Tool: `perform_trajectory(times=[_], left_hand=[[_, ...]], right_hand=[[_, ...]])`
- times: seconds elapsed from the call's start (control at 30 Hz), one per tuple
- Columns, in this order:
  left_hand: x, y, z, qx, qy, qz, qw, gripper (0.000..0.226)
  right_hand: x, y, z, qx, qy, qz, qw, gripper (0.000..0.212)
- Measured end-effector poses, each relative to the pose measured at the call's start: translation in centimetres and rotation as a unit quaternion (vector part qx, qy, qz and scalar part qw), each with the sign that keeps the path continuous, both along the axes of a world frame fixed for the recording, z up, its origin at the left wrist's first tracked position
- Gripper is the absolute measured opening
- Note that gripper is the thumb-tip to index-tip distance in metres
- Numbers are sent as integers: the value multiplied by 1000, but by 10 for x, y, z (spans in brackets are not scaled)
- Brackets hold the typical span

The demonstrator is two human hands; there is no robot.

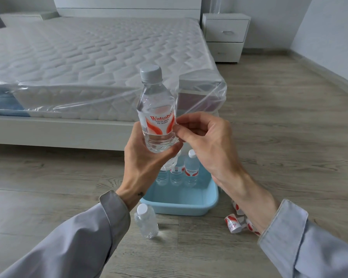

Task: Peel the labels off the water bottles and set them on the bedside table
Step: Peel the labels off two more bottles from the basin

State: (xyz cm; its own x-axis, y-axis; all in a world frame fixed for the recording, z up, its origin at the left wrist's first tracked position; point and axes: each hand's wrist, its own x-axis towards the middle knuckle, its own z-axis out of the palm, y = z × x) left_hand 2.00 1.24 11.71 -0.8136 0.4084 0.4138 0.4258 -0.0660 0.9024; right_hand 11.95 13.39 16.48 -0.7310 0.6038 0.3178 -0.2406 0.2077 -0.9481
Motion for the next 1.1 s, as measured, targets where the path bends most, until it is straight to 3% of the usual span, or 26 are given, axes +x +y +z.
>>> perform_trajectory(times=[0.17, 0.47, 0.8, 1.1], left_hand=[[3, -1, 1, -28, 1, 49, 998, 69], [3, 0, -8, -80, 11, 99, 992, 66], [6, 0, -15, -103, 12, 88, 991, 60], [18, -3, -41, -162, 27, 47, 985, 66]], right_hand=[[1, -1, -5, 23, -8, 3, 1000, 24], [4, -5, -10, 56, -22, -29, 998, 12], [11, -19, -4, 245, -25, -92, 965, 6], [5, -20, 18, 343, 15, -106, 933, 9]])
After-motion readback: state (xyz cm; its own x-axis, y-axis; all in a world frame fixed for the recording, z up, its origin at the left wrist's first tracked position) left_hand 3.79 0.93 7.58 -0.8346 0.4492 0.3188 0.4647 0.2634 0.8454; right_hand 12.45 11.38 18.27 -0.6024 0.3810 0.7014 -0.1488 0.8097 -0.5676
